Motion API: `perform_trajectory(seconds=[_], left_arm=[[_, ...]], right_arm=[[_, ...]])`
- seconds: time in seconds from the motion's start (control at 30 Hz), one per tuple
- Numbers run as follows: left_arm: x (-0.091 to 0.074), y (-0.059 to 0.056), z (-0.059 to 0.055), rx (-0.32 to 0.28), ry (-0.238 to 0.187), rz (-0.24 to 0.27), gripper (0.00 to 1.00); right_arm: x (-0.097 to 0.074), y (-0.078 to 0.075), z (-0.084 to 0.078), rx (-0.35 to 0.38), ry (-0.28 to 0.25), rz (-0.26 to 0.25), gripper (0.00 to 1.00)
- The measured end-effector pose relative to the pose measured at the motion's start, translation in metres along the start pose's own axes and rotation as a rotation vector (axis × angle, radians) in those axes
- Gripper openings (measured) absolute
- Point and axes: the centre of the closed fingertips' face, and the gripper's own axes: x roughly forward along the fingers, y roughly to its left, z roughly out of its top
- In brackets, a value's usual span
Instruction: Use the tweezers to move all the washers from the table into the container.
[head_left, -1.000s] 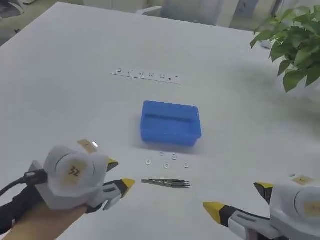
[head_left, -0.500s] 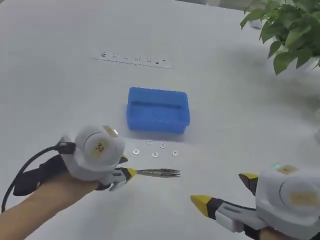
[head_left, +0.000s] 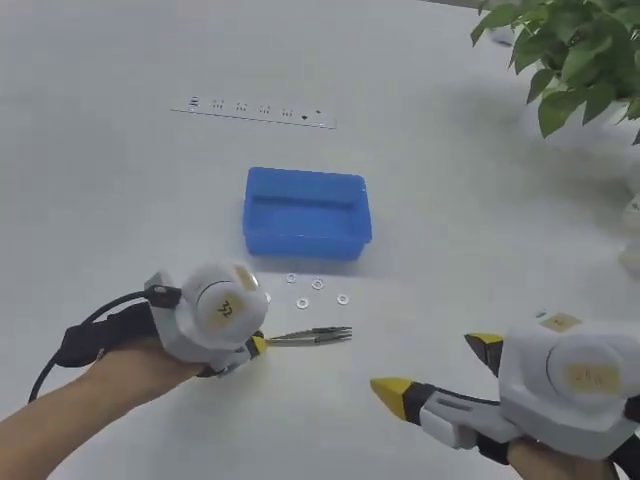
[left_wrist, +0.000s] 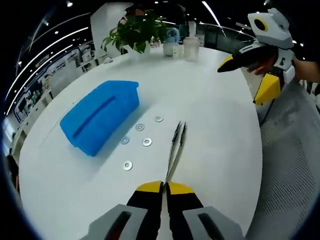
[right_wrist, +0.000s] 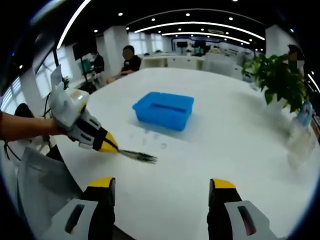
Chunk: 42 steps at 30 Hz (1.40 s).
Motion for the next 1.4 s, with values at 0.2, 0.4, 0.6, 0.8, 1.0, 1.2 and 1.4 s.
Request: perform_trajectory(seconds=[0.2,0.4,0.6,0.8,1.0,1.2,1.4], left_arm=[[-0.003,-0.01,0.006,0.051,-0.022,-0.029,0.0],[-0.021,-0.015,0.023,0.053,-0.083,-0.034,0.0],[-0.047,-0.021,0.039,0.036,-0.136,-0.042,0.0],[-0.07,-0.029,0.052,0.037,-0.19,-0.051,0.0],[-0.085,-0.04,0.061,0.102,-0.201,-0.09,0.0],[-0.093,-0.049,0.068,0.155,-0.198,-0.133,0.0],[-0.094,-0.054,0.068,0.195,-0.19,-0.129,0.0]], right_arm=[[0.002,0.007,0.001,-0.02,-0.001,0.023,0.74],[0.009,0.02,0.007,-0.103,0.005,0.065,0.68],[0.024,0.036,0.013,-0.185,0.032,0.15,0.54],[0.042,0.062,0.017,-0.321,0.057,0.252,0.41],[0.057,0.1,0.02,-0.457,0.067,0.386,0.29],[0.064,0.124,0.023,-0.55,0.065,0.473,0.17],[0.065,0.134,0.021,-0.57,0.068,0.523,0.06]])
